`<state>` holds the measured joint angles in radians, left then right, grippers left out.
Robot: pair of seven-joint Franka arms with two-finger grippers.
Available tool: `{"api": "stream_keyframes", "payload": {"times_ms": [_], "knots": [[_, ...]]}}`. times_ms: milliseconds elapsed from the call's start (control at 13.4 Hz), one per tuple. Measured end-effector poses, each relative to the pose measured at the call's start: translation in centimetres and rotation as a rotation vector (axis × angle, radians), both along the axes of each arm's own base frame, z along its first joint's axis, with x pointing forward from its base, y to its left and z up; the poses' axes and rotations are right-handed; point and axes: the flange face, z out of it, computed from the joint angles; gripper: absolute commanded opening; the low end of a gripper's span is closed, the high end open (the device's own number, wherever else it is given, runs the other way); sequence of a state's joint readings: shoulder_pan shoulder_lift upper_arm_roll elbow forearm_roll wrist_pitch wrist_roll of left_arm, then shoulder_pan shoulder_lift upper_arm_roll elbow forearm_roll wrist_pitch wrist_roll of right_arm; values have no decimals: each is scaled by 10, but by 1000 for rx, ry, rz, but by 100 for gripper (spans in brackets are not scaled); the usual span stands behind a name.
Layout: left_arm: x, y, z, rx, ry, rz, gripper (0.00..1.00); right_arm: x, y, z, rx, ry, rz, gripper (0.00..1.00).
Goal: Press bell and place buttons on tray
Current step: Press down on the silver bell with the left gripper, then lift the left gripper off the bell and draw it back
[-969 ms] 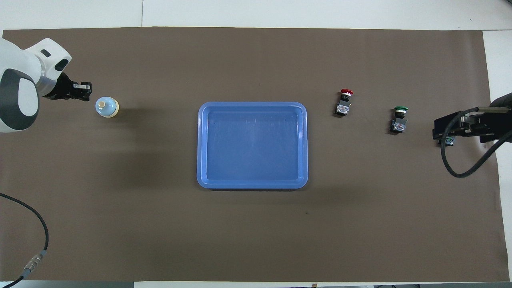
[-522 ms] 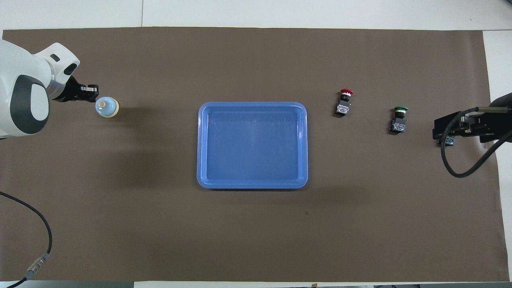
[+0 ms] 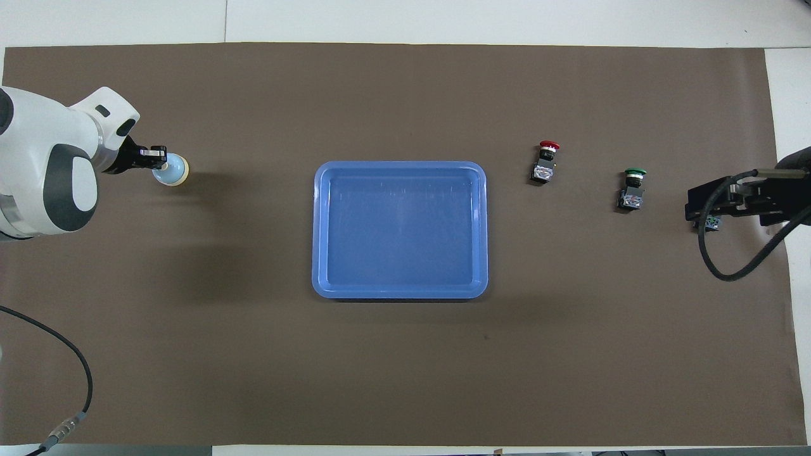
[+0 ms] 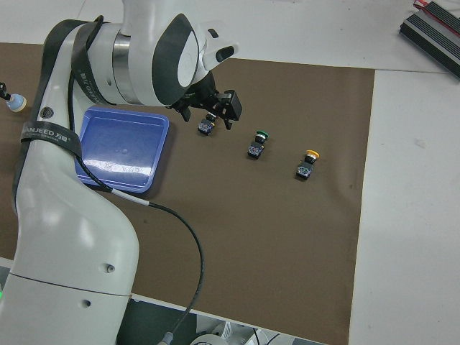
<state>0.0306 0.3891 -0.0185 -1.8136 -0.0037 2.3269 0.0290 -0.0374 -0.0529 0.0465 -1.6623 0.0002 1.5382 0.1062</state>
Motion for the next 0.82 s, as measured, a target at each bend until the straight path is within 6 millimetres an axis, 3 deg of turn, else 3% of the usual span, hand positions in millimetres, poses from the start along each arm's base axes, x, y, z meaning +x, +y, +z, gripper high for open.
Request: {"api": "stream_keyframes", "payload": {"times_ms": [224,373,596,820], "knots": [[-1,0,1,0,19,0,0,0,0,0,0,0,0,100],[-1,0,18,-1,59,-1,0,0,0,0,0,0,0,100],[-14,1,102,1,60,0,27,0,0,0,0,0,0,100],[-56,3,199,5,34,5,71,0,0,0,0,0,0,100]]}}
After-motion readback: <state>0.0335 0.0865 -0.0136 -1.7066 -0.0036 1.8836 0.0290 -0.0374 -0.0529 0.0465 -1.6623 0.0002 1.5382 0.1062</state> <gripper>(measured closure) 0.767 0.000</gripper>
